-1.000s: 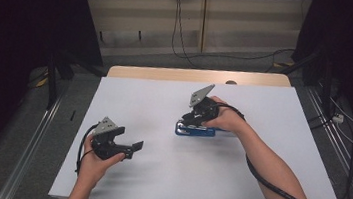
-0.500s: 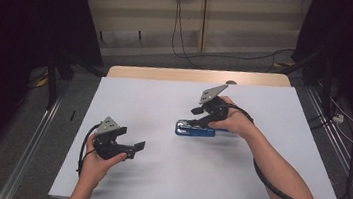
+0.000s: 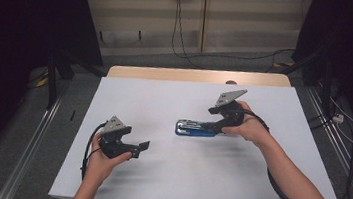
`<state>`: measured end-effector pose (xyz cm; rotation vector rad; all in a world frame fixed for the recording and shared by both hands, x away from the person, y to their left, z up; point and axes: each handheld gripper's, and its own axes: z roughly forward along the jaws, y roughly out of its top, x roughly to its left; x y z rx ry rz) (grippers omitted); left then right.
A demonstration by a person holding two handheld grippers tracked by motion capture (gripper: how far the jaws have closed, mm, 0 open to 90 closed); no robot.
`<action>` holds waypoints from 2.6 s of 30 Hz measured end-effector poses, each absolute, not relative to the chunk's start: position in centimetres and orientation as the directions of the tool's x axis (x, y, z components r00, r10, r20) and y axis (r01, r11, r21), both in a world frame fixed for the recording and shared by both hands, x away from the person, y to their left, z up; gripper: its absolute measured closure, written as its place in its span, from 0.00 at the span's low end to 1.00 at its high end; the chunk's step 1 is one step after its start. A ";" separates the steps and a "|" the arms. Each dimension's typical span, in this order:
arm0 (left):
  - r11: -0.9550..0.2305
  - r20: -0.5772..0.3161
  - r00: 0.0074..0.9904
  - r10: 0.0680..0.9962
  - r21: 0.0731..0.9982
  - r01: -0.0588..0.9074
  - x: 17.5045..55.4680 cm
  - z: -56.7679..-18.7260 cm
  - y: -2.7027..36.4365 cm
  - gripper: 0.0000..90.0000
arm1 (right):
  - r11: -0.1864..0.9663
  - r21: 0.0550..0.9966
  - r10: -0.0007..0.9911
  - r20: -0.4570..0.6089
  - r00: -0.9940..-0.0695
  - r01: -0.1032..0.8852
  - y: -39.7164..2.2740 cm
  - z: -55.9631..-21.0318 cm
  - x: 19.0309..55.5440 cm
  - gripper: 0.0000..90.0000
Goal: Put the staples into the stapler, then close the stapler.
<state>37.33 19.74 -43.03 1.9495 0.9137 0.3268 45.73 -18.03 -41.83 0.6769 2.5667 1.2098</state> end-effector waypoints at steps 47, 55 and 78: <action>-0.318 -0.134 0.729 0.672 0.837 0.446 39.2 -43.5 16.1 0.40 | 0.460 0.786 0.717 -0.055 -0.695 0.413 -25.5 -42.3 40.0 0.19; -0.314 -0.135 0.728 0.672 0.839 0.445 39.6 -43.8 15.6 0.62 | 0.437 0.789 0.749 -0.052 -0.661 0.433 -26.8 -42.8 39.1 0.19; -0.365 -0.102 0.739 0.666 0.819 0.442 40.5 -44.5 12.6 1.00 | 0.403 0.788 0.806 -0.064 -0.588 0.465 -28.9 -43.9 38.2 0.23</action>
